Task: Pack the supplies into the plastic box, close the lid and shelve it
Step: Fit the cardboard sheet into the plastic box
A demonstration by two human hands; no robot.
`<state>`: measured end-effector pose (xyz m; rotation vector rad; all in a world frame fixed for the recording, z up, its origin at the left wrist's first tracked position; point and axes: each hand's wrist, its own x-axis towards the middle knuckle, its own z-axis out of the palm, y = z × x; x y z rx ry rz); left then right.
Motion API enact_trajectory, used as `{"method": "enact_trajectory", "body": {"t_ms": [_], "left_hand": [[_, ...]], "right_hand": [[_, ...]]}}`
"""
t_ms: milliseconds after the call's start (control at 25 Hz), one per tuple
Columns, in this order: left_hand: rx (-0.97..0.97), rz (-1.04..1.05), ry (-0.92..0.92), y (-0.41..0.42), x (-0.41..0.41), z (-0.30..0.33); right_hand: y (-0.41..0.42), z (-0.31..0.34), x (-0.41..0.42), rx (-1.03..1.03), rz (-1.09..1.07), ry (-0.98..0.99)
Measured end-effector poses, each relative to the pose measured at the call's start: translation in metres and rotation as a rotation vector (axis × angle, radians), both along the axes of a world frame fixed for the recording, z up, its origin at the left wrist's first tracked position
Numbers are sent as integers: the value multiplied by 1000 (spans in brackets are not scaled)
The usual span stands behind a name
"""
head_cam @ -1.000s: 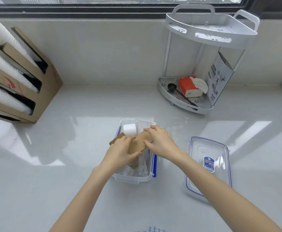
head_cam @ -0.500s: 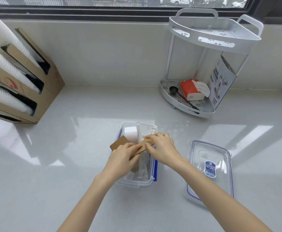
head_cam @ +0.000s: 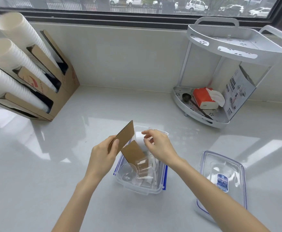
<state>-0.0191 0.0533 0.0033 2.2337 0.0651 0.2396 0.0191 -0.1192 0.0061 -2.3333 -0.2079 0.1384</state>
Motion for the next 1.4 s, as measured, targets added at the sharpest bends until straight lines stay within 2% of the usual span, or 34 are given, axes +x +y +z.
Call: {"method": "enact_trajectory", "body": {"t_ms": [240,640,1080,1280,1400], "left_hand": [[-35,111,13,17,-3,-3],[-74,77,21,11,-5,-6],[-139,-6,-32,-12,-3,4],[-382,-15,75,-12,-2,9],[-570,-95,179,-16,-4,16]], "right_hand": [[26,-8,2,-101,185,76],[12,-5,3,-114,105,48],[-21,34,6,253,-126,-28],[-33,40,8,543,-177,118],[-31,34,8,616,-187,167]]}}
